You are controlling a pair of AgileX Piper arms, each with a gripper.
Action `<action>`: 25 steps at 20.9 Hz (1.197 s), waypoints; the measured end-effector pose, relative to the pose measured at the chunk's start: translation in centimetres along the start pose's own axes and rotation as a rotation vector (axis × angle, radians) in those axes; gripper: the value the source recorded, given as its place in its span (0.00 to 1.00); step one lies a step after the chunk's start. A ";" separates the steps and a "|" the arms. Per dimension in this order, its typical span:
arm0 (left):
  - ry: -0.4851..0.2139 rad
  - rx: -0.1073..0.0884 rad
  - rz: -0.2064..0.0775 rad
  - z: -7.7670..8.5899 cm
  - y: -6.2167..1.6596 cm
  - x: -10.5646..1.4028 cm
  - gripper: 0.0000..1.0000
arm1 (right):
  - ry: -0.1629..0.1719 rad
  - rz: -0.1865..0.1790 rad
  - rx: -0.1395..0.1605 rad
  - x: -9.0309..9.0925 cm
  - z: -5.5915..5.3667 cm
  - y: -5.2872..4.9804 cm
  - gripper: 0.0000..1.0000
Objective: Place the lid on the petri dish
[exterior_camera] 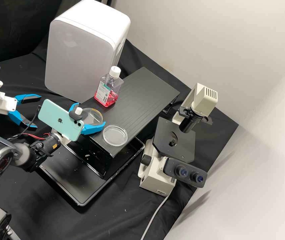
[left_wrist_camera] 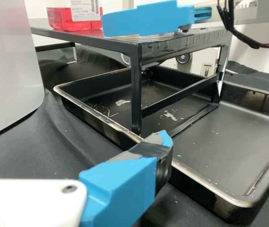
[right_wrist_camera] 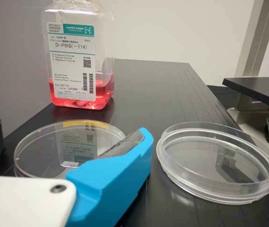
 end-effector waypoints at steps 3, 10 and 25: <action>0.000 0.000 0.000 0.0 0.00 0.0 1.00 | 0.000 0.000 0.000 0.0 0.0 0.0 0.00; 0.001 0.000 0.000 0.0 0.00 0.0 1.00 | 0.000 0.000 0.000 0.0 0.0 0.0 0.00; 0.003 -0.001 0.001 0.0 0.01 0.0 1.00 | 0.048 0.033 0.008 -0.7 -1.1 0.8 0.00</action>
